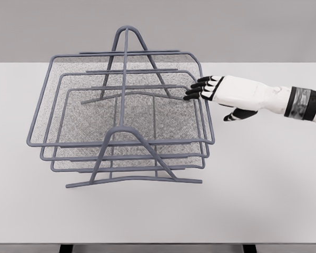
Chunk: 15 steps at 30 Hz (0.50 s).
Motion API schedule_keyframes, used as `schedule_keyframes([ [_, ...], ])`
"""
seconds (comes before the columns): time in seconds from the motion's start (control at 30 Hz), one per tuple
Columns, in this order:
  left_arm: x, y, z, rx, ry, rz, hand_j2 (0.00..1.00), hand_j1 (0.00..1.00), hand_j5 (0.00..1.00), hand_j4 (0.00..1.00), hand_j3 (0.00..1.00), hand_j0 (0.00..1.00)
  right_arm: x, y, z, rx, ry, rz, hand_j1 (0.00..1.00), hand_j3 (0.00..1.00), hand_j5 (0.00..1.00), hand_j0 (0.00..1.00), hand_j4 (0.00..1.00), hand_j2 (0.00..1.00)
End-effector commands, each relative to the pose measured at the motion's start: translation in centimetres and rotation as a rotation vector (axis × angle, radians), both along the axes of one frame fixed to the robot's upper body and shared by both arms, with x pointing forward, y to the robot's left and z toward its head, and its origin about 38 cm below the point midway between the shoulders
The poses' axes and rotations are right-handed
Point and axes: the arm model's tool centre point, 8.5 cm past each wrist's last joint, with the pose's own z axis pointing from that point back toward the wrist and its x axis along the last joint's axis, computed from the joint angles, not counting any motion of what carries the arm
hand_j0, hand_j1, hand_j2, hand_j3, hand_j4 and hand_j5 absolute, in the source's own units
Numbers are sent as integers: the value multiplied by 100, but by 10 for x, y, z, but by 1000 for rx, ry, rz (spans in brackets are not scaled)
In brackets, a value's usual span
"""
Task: Pull out the upper folder box with right arm
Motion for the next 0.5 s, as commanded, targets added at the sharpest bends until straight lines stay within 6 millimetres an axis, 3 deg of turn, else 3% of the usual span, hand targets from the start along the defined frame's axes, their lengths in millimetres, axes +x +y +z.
schedule_keyframes([
  [0.0,0,0,0,0,1,0,100,100,100,100,100,100,-3,2,-9,-42,4,19,100,100,100,100,100,100],
  [0.47,0,0,0,0,1,-1,100,100,100,100,100,100,-11,-48,-4,-126,10,-65,100,100,100,100,100,100],
])
